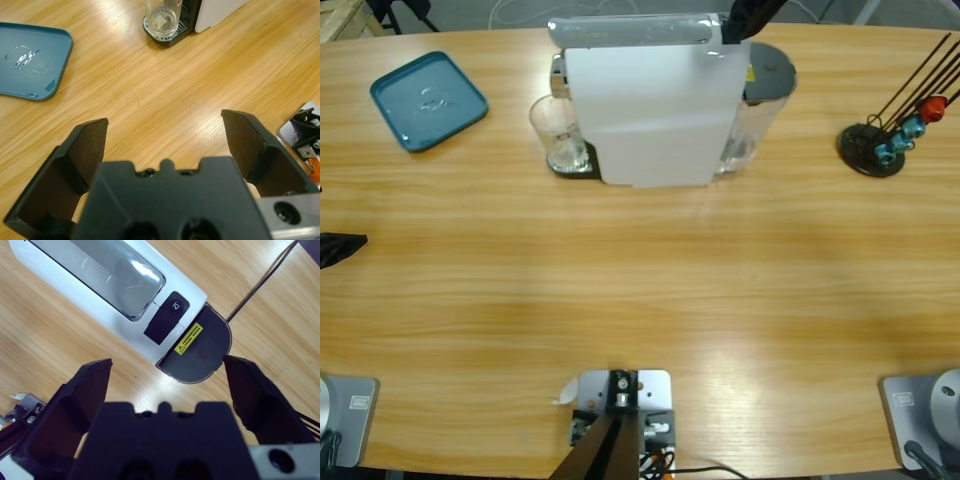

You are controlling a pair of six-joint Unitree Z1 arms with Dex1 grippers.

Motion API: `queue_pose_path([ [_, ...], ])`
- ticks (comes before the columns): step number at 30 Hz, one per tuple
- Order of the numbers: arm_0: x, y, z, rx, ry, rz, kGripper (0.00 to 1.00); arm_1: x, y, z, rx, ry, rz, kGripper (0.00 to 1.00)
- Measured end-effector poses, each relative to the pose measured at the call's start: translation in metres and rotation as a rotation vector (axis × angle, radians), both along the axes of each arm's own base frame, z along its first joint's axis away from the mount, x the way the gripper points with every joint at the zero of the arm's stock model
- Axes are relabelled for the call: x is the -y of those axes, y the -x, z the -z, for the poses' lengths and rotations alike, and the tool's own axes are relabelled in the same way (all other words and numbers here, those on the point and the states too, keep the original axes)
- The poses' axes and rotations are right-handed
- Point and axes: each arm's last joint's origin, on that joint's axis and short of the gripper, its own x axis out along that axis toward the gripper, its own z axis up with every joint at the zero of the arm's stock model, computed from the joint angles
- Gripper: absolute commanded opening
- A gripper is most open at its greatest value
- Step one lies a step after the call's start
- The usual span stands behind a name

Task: Pour coffee

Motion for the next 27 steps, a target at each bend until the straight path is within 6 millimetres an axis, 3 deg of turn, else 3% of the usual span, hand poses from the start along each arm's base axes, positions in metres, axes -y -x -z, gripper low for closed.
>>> queue_pose_path([
  [17, 0.002, -0.002, -0.002, 0.02, 0.021, 0.001, 0.991, -0.002, -0.002, 0.001, 0.017, -0.021, -0.005, 0.968],
  [27, 0.005, -0.004, 0.005, 0.077, 0.03, 0.028, 0.973, 0.004, 0.016, -0.002, 0.028, -0.028, -0.021, 0.943],
])
